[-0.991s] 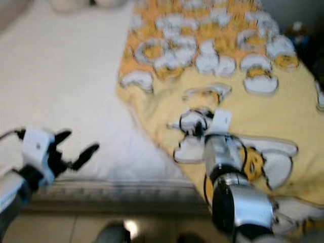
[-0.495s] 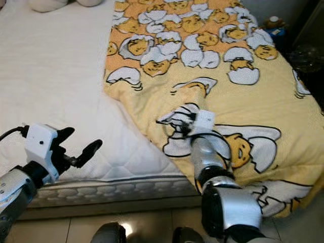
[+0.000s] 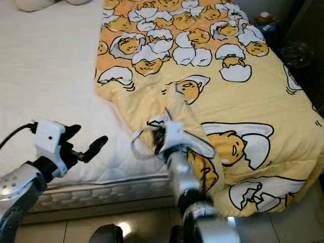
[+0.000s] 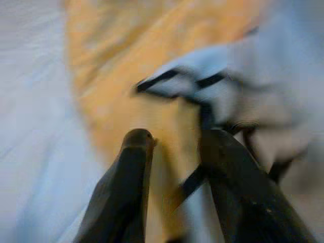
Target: Clean up the room
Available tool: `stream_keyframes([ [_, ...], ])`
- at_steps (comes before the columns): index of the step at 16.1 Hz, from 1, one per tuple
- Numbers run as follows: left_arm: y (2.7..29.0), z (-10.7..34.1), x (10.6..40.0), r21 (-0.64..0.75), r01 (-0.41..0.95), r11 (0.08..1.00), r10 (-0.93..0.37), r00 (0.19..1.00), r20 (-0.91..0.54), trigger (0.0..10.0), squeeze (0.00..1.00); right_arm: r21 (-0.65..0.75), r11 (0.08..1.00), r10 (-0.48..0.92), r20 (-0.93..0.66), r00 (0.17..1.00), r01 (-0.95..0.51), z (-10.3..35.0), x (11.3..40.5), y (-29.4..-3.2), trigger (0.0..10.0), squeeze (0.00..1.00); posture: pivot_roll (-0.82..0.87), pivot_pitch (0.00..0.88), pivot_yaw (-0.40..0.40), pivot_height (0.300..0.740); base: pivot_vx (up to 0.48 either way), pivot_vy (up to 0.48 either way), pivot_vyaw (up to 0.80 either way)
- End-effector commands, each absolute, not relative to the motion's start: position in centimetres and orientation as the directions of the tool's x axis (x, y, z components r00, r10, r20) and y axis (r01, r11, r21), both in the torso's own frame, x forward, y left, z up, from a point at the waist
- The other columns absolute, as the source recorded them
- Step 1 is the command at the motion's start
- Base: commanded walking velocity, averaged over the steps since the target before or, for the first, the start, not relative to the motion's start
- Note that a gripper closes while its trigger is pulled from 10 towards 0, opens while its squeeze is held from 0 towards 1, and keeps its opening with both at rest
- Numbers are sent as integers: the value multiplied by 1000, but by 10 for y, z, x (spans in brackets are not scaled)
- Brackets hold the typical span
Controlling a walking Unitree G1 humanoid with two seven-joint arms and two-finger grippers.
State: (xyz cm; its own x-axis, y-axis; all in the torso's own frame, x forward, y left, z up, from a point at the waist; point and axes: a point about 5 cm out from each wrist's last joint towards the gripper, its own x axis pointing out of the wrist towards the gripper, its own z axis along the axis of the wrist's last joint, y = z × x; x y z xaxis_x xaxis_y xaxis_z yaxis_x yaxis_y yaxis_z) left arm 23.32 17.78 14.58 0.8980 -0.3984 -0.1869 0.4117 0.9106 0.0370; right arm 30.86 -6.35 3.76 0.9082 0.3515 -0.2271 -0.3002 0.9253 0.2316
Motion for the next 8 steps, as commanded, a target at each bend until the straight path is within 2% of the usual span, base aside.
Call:
stream_keyframes([
  [1,178,144,235,43,405,913,-391,901,-186,10000,0,235,902,412,-211,886,-363,36,297,-55,0,0,204,127,28,740,0,0,0],
  [5,183,138,236,55,390,919,-372,906,-204,10000,0,272,873,465,-208,861,-406,29,277,-55,0,0,192,130,33,740,0,0,0],
  [7,186,136,238,60,383,922,-363,908,-209,10000,0,229,903,414,-232,880,-365,25,276,-64,0,0,190,124,36,740,0,0,0],
  [8,185,136,240,61,382,922,-363,910,-202,10000,0,138,933,350,-144,926,-331,45,288,-72,10000,0,188,120,38,740,0,0,0],
])
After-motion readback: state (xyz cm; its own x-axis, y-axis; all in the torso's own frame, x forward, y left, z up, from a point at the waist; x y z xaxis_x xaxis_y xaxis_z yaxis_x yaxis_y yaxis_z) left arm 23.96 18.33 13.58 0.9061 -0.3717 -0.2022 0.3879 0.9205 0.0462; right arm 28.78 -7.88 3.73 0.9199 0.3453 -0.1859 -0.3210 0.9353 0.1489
